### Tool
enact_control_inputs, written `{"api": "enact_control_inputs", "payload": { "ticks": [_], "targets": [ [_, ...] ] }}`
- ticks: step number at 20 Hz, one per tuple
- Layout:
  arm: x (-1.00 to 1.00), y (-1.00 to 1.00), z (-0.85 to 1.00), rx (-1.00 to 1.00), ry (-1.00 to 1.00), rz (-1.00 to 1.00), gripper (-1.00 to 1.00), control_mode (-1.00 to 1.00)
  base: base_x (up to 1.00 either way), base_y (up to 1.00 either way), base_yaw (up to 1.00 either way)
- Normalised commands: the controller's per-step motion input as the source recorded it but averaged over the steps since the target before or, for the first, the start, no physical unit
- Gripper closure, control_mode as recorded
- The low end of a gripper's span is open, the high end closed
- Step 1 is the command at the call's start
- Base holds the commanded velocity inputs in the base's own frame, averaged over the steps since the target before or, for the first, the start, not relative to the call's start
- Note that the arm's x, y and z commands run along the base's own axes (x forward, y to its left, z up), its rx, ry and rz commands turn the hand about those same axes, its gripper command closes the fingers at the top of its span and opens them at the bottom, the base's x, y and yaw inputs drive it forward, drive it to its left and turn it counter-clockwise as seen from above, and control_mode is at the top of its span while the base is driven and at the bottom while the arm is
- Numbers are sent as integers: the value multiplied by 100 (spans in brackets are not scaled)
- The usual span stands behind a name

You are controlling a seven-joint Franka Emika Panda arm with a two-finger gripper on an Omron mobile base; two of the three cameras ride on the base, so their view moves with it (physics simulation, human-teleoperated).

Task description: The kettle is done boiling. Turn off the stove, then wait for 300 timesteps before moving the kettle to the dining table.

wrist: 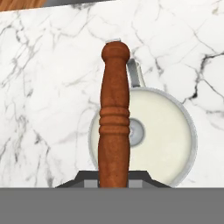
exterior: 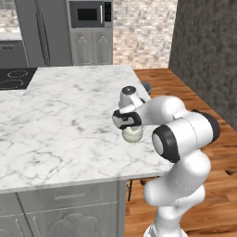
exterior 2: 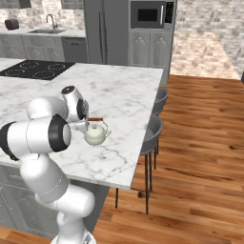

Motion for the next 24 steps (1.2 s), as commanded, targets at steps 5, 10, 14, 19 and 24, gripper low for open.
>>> {"api": "enact_control_inputs", "payload": {
  "ticks": [5,10,14,19,24],
  "targets": [
    [7,2,-10,0,0,0,100,-100,0,0,0],
    [5,4,-11,0,0,0,100,-100,0,0,0],
    [1,4,-12,0,0,0,-100,-100,0,0,0],
    [0,1,-6,0,0,0,-100,-100,0,0,0],
    [0,0,0,0,0,0,-100,-100,0,0,0]
  ]
}}
